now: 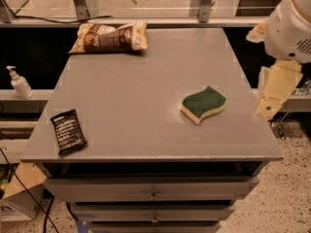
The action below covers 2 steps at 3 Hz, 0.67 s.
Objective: Move brown chip bag near rxbar chocolate
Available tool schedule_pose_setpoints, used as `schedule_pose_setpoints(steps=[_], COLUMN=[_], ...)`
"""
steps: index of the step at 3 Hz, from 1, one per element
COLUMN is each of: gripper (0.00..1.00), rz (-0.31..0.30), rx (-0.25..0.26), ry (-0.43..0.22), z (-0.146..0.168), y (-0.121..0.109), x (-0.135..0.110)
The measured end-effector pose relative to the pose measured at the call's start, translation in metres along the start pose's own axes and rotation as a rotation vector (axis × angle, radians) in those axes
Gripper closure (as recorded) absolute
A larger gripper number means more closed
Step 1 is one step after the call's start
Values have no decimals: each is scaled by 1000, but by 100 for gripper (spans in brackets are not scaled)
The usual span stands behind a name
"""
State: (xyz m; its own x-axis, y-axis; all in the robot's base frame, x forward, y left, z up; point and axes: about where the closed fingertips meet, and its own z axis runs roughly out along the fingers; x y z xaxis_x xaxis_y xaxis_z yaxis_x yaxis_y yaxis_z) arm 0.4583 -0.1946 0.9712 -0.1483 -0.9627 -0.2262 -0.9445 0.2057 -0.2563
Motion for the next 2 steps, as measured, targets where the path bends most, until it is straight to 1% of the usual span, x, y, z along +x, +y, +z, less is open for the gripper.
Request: schedule_pose_setpoints(steps=[1,2], gripper=[0,0], rz=[-51,-55], rx=[-11,-16], ry=[-88,-98], z=[20,24], y=[-20,-22], x=[-25,-27])
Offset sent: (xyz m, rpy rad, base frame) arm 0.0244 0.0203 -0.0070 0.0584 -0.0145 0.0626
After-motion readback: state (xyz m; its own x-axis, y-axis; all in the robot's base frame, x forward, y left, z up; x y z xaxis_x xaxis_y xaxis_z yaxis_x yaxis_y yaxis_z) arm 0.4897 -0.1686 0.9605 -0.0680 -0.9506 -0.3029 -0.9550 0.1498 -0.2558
